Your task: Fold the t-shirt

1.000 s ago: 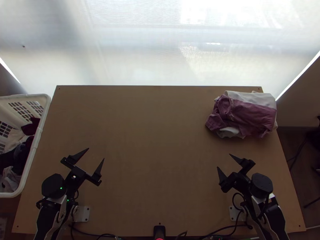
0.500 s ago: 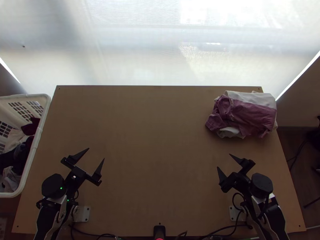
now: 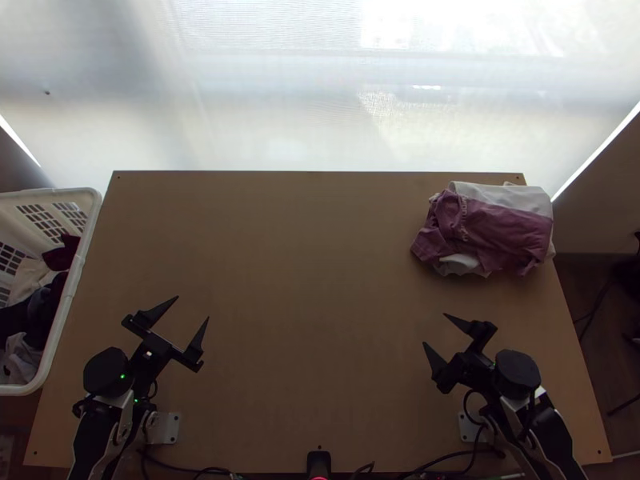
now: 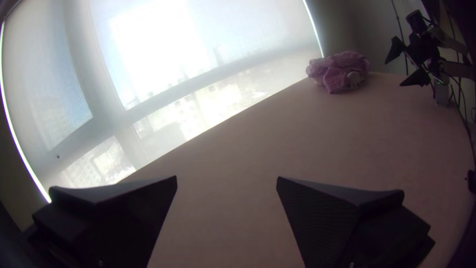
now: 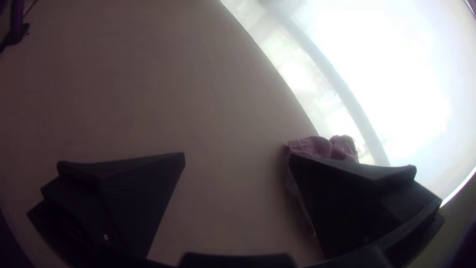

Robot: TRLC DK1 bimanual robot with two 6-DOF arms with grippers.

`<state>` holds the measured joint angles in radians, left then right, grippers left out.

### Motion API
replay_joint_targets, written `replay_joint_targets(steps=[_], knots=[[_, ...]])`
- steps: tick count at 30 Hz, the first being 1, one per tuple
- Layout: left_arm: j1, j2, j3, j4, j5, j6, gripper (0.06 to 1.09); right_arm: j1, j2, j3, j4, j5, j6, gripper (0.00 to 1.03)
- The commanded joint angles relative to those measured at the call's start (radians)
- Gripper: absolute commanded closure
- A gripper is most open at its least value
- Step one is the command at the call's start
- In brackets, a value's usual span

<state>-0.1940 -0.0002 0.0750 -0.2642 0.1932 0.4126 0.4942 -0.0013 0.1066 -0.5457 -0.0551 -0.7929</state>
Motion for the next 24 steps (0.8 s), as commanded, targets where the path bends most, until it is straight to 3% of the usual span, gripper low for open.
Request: replay_joint_targets(steps=[1, 14, 15, 17, 18, 24], knots=[[0.001, 0.0, 0.0, 0.0, 0.0, 0.0, 0.11, 0.099, 0.0, 0.001, -0.01, -0.005, 0.0, 0.05], [-0.009, 0.0, 0.0, -0.001, 0.018, 0.0, 0.11, 0.141, 0.0, 0.002, -0.017, -0.006, -0.014, 0.05], [-0.01, 0.0, 0.0, -0.003, 0.026, 0.0, 0.11, 0.155, -0.002, 0.002, -0.039, -0.005, -0.035, 0.05], [-0.016, 0.0, 0.0, -0.003, 0.028, 0.0, 0.11, 0.195, -0.002, 0.008, -0.145, -0.006, -0.259, 0.05], [-0.021, 0.0, 0.0, -0.003, 0.028, 0.0, 0.11, 0.225, -0.002, 0.011, -0.178, -0.006, -0.33, 0.05], [-0.055, 0.0, 0.002, -0.013, 0.106, -0.005, 0.11, 0.257, -0.002, 0.011, -0.181, -0.005, -0.322, 0.05]])
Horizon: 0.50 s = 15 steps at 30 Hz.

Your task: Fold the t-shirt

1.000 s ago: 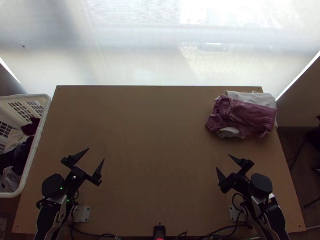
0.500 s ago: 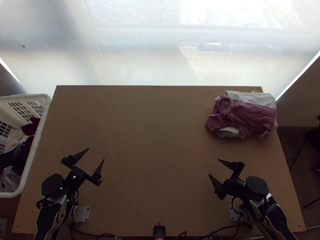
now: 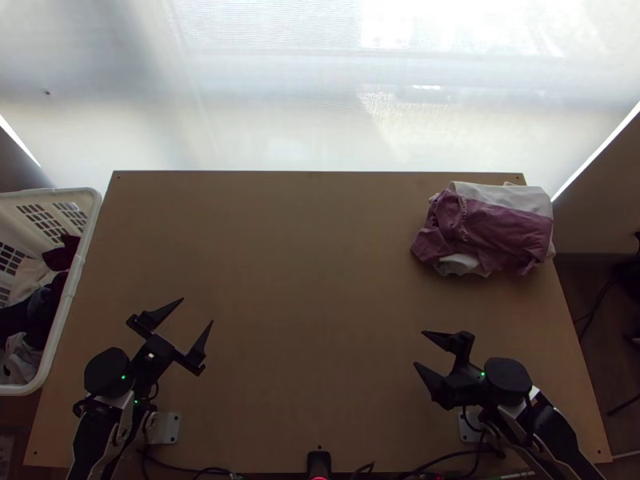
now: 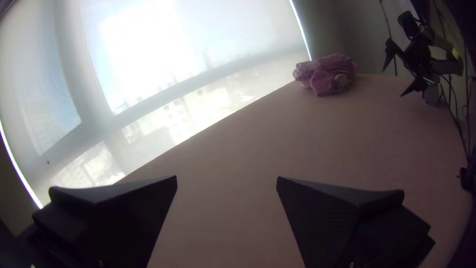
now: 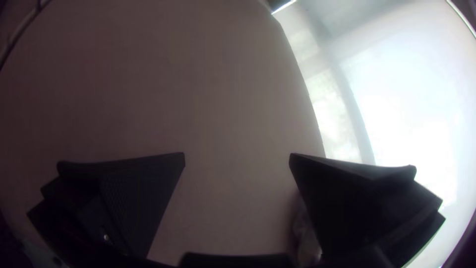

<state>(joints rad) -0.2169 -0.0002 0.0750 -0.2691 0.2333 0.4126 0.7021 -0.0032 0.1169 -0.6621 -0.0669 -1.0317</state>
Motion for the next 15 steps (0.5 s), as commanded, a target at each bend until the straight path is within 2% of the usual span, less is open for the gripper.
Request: replay_joint_targets(steps=[1, 8, 11, 15], knots=[[-0.042, 0.0, 0.002, -0.01, 0.067, -0.006, 0.11, 0.048, 0.0, 0.001, -0.065, 0.007, -0.084, 0.05], [-0.075, 0.0, 0.002, -0.012, 0.067, 0.006, 0.11, 0.03, 0.0, 0.003, -0.064, 0.01, -0.113, 0.05], [-0.053, -0.001, 0.003, -0.021, 0.067, 0.051, 0.11, -0.013, 0.0, 0.003, -0.062, 0.01, -0.133, 0.05], [-0.004, -0.001, 0.006, -0.016, 0.067, 0.054, 0.11, -0.09, -0.001, 0.004, -0.057, 0.01, -0.169, 0.05]])
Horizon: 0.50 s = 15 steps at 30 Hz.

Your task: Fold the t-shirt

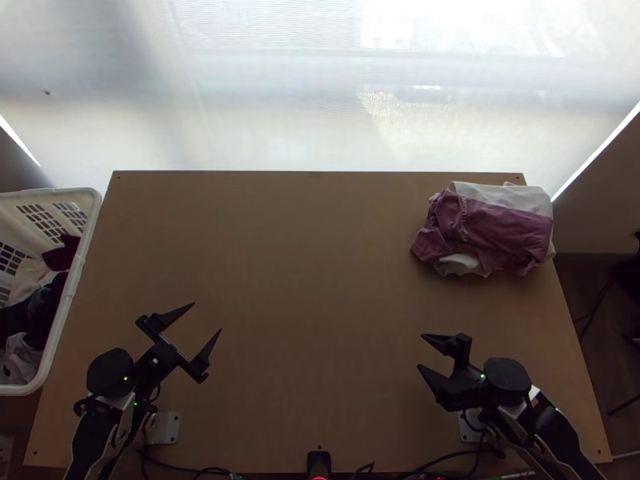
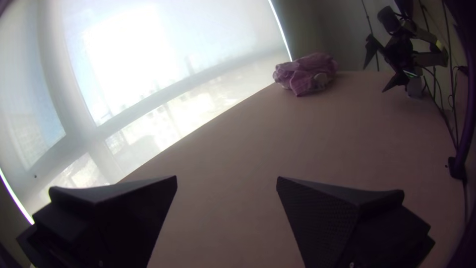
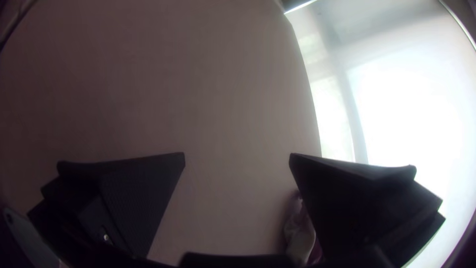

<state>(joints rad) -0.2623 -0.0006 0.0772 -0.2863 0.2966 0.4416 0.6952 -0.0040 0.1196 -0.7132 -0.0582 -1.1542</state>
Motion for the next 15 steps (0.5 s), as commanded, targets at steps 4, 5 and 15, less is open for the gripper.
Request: replay_joint_targets(steps=[4, 5, 15], knots=[[0.072, -0.001, 0.015, 0.016, -0.004, 0.025, 0.11, -0.097, -0.001, 0.014, 0.08, -0.031, -0.096, 0.05], [0.089, -0.001, 0.022, 0.018, -0.004, 0.025, 0.11, -0.102, 0.001, 0.012, 0.141, -0.054, -0.125, 0.05], [0.267, 0.022, 0.116, 0.055, -0.007, 0.028, 0.11, -0.065, 0.095, 0.005, 0.471, -0.086, -0.024, 0.05]])
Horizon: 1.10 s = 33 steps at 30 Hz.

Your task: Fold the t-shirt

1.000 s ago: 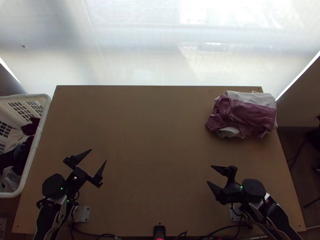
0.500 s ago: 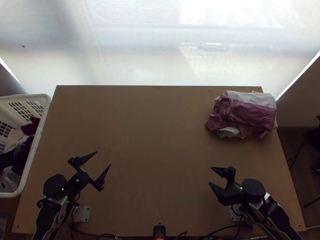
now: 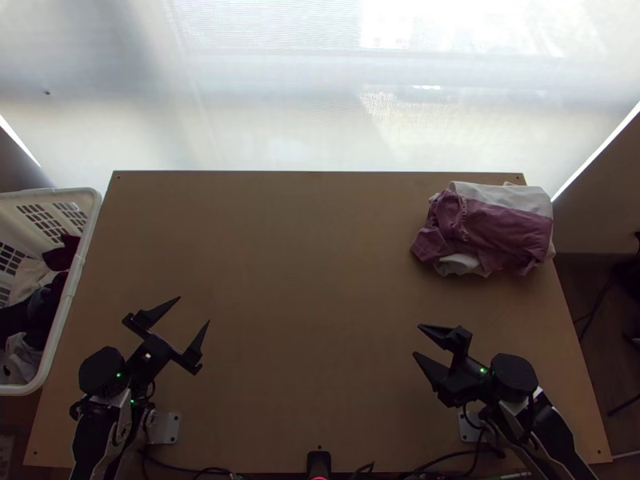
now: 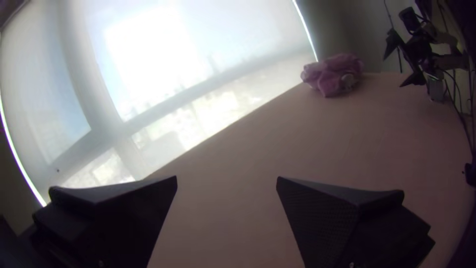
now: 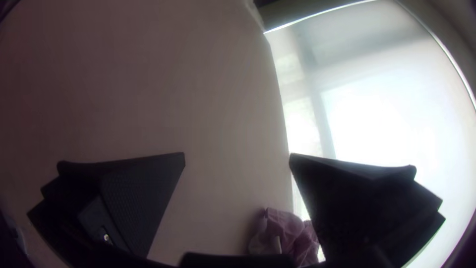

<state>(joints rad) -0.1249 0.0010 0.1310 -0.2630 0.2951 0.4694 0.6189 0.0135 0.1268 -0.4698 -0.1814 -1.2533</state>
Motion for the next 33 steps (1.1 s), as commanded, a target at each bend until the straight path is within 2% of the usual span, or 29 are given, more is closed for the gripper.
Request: replay_joint_targets(steps=[1, 5, 8, 10, 13, 15, 18, 20, 23, 26, 28, 33], knots=[[0.18, 0.036, 0.065, 0.044, -0.004, 0.0, 0.11, 0.01, 0.12, -0.007, 0.3, 0.065, 0.092, 0.05], [0.364, 0.097, 0.084, 0.082, 0.004, -0.021, 0.11, 0.012, 0.367, 0.04, 0.556, 0.151, 0.163, 0.05], [0.472, 0.175, 0.13, 0.137, 0.006, -0.084, 0.11, 0.013, 0.645, 0.195, 0.608, 0.223, 0.333, 0.05], [0.519, 0.269, 0.174, 0.156, 0.004, -0.117, 0.11, 0.016, 0.839, 0.362, 0.591, 0.276, 0.494, 0.05], [0.668, 0.406, 0.256, 0.222, 0.003, -0.166, 0.11, 0.05, 1.033, 0.6, 0.511, 0.359, 0.678, 0.05], [0.778, 0.516, 0.343, 0.243, 0.003, -0.199, 0.11, 0.096, 1.096, 0.706, 0.481, 0.421, 0.752, 0.05], [0.935, 0.689, 0.486, 0.249, -0.002, -0.219, 0.11, 0.183, 1.178, 0.821, 0.444, 0.513, 0.805, 0.05], [1.03, 0.798, 0.579, 0.258, -0.002, -0.239, 0.11, 0.185, 1.249, 0.921, 0.39, 0.542, 0.879, 0.05], [1.127, 0.946, 0.684, 0.278, -0.024, -0.229, 0.11, 0.18, 1.378, 1.128, 0.212, 0.534, 1.023, 0.05], [1.208, 1.087, 0.751, 0.312, -0.022, -0.195, 0.11, 0.179, 1.473, 1.303, 0.115, 0.502, 1.071, 0.05], [1.252, 1.205, 0.823, 0.258, 0.012, -0.176, 0.11, 0.205, 1.519, 1.396, 0.069, 0.485, 1.072, 0.05], [1.289, 1.412, 0.911, 0.191, 0.018, -0.072, 0.11, 0.242, 1.622, 1.602, 0.01, 0.473, 0.989, 0.05]])
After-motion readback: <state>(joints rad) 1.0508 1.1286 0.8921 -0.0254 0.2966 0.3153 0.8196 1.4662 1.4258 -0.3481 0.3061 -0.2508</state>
